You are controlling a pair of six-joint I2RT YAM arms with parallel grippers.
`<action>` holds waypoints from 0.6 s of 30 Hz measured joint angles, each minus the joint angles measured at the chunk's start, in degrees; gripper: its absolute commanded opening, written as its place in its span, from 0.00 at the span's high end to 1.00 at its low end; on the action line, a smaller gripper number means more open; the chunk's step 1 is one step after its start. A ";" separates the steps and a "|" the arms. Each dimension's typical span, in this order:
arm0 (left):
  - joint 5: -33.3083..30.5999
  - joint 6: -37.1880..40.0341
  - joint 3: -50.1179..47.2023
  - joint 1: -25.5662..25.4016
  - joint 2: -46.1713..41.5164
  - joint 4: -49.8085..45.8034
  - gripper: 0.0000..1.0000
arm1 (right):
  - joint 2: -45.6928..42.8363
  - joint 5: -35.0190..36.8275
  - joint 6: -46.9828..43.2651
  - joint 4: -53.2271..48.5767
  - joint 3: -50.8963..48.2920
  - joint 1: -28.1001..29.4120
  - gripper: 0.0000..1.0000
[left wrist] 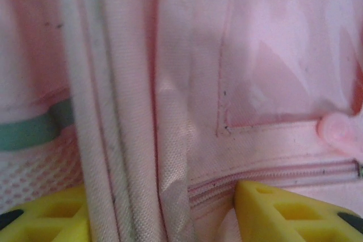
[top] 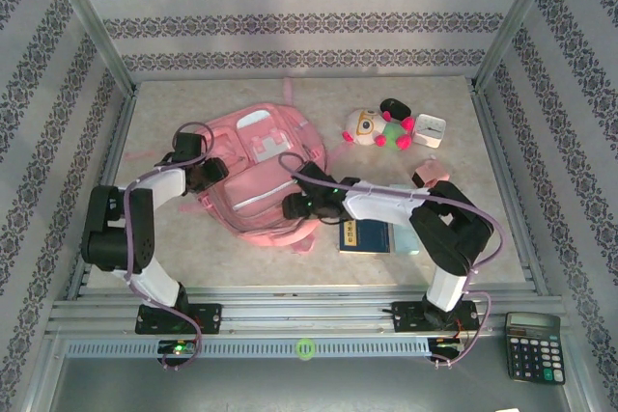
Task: Pack the student bag
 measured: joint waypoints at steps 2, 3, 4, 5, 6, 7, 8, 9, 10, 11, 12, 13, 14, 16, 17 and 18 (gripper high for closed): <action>-0.42 1.44 2.43 0.02 1.99 0.33 0.46 | 0.00 0.42 3.19 1.11 -0.13 2.91 0.36; -0.52 2.01 3.19 0.02 2.47 0.33 0.46 | -0.02 0.57 4.22 1.46 -0.13 3.98 0.35; -0.59 2.71 4.04 0.02 2.86 0.26 0.46 | -0.04 0.68 5.40 1.79 -0.13 5.14 0.33; -0.66 3.32 4.59 0.02 2.93 0.07 0.46 | -0.17 0.59 5.92 1.99 -0.13 5.99 0.30; -0.76 3.78 5.11 -0.02 2.89 -0.44 0.46 | -0.50 0.44 6.32 1.99 -0.13 6.62 0.28; -0.81 4.44 5.66 -0.04 2.49 -1.22 0.45 | -1.14 0.20 6.56 1.81 -0.15 7.15 0.26; -0.83 5.05 5.84 -0.09 1.75 -2.10 0.44 | -2.25 0.00 6.67 1.49 -0.44 7.43 0.25; -0.92 5.75 5.84 -0.17 0.04 -3.69 0.44 | -3.96 -0.17 6.62 1.07 -0.98 7.58 0.24; -1.20 6.67 5.81 -0.44 -2.27 -5.73 0.43 | -6.69 -0.33 6.54 0.07 -1.79 7.58 0.24; -1.38 8.02 5.81 -0.76 -5.60 -7.96 0.43 | -9.73 -0.31 6.45 -0.90 -2.49 7.50 0.25; -1.36 9.44 5.81 -1.16 -8.83 -9.38 0.43 | -12.83 -0.37 6.03 -1.42 -3.23 6.99 0.24; -1.49 11.34 5.92 -1.88 -12.94 -10.75 0.43 | -17.14 -0.44 5.27 -1.53 -4.26 6.12 0.24; -1.53 13.60 6.34 -2.93 -16.81 -12.20 0.43 | -21.53 -0.63 4.50 -1.40 -5.57 4.90 0.24; -1.09 18.82 7.87 -5.77 -22.82 -14.64 0.42 | -29.18 -1.46 2.56 -1.20 -8.31 1.46 0.24; 0.09 22.32 8.81 -7.89 -25.33 -15.76 0.42 | -33.14 -2.47 1.31 -0.92 -10.21 -1.36 0.24; 1.07 25.33 9.22 -9.73 -26.75 -16.39 0.42 | -35.74 -3.45 0.15 -0.87 -11.69 -4.04 0.24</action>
